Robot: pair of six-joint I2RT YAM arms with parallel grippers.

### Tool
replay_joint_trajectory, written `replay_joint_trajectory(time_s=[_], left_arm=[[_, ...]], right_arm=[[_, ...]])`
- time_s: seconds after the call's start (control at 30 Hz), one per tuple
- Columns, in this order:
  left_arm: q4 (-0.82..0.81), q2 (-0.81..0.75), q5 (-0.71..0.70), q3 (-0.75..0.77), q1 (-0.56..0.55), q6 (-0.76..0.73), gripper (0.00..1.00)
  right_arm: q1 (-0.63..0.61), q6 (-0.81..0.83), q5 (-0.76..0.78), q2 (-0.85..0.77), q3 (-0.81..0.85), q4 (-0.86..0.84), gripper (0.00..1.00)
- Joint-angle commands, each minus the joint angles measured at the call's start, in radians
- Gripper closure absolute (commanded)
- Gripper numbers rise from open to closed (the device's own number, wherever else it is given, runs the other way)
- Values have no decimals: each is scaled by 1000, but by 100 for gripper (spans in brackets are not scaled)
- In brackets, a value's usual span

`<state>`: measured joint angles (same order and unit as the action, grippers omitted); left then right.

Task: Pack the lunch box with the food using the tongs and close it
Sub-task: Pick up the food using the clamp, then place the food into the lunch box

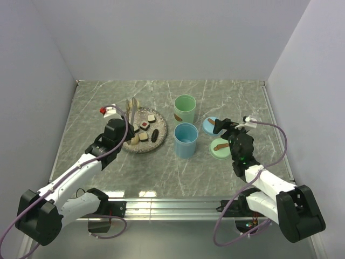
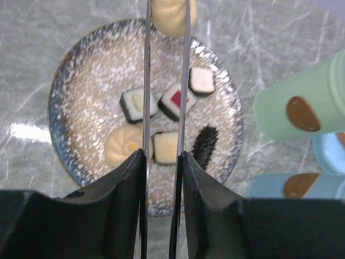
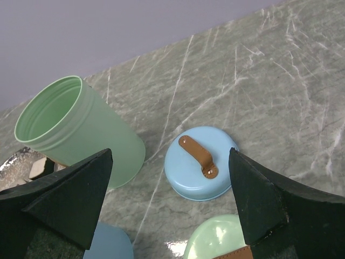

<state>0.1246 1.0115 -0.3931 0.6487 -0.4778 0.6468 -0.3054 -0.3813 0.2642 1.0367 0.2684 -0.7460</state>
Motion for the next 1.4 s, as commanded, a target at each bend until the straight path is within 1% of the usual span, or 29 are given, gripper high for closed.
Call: replay_joint_trajectory(time_s=[0.0, 0.13, 0.27, 0.37, 0.4, 0.53, 0.63, 0.8, 1.1, 1.27, 1.37], left_arm=[[-54, -10, -4, 77, -4, -32, 89], [-91, -7, 25, 92, -4, -49, 89], [-118, 6, 83, 98, -4, -61, 89], [-117, 21, 99, 118, -5, -73, 90], [-146, 28, 108, 132, -7, -79, 90], [-178, 55, 155, 172, -16, -93, 92], [-197, 90, 172, 215, -38, -111, 92], [-215, 163, 157, 304, -111, -154, 92], [-233, 280, 174, 474, -202, -220, 92], [-203, 387, 185, 581, -242, -245, 91], [-188, 432, 168, 600, -263, -248, 92]], right_arm=[[-8, 2, 7, 14, 25, -44, 5], [-8, 5, 23, 13, 26, -44, 5], [-8, 5, 27, 17, 29, -52, 5], [-6, 7, 24, 49, 46, -53, 5], [-6, 7, 23, 66, 52, -52, 5], [-8, 2, 24, 89, 68, -44, 5], [-6, 1, 29, 79, 63, -44, 5], [-6, -1, 36, 51, 52, -35, 5], [-6, -2, 30, 53, 52, -30, 5], [-8, -1, 29, 30, 38, -33, 5], [-8, -1, 27, 16, 29, -39, 5]])
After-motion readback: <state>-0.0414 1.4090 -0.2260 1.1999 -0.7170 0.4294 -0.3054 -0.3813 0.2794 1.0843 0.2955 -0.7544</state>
